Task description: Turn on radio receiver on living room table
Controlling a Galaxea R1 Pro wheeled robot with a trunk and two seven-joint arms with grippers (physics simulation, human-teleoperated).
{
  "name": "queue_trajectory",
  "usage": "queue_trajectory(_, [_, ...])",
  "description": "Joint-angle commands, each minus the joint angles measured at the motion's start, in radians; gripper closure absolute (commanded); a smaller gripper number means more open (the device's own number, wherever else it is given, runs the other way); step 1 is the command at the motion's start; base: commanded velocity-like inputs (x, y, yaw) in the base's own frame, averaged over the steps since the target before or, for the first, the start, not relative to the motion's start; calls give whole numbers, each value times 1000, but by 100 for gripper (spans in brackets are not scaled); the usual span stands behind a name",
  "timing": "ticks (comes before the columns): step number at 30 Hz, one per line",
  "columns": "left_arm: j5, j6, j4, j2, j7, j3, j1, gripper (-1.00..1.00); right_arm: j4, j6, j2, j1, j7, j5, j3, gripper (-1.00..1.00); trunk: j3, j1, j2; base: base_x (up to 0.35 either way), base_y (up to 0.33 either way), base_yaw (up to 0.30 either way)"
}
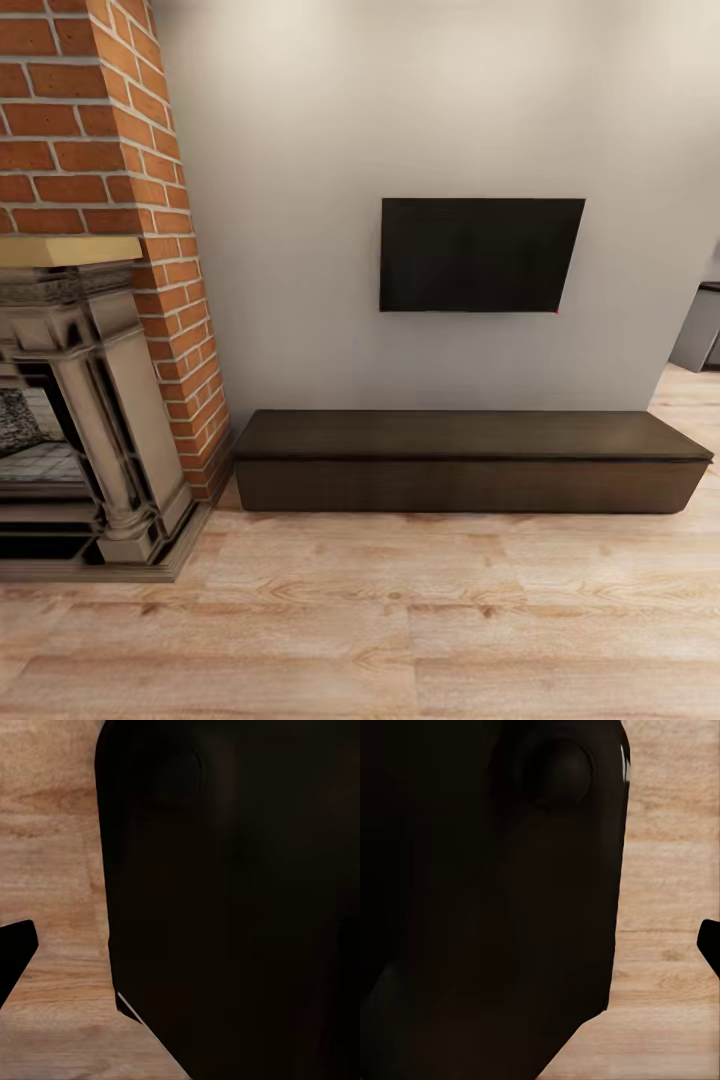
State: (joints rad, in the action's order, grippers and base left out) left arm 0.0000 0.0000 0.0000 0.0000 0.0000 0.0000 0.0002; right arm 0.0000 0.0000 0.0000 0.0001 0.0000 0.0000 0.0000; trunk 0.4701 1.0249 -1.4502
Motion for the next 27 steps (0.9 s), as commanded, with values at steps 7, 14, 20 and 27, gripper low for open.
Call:
queue_trajectory(7, [2,-7,-14,-2,-2,7,0,-100,13,11,2,-3,10,12,5,-100,0,0,0,0,0,0])
queue_trajectory(14, [5,-18,-35,-2,-2,9,0,-100,11,-11,4,-3,9,11,-4,-100,0,0,0,0,0,0])
queue_trajectory(20, [6,-18,-37,-2,-2,9,0,-100,11,-12,5,-3,9,11,-3,-100,0,0,0,0,0,0])
queue_trajectory(27, [6,-18,-37,-2,-2,9,0,-100,11,-12,5,-3,9,11,-3,-100,0,0,0,0,0,0])
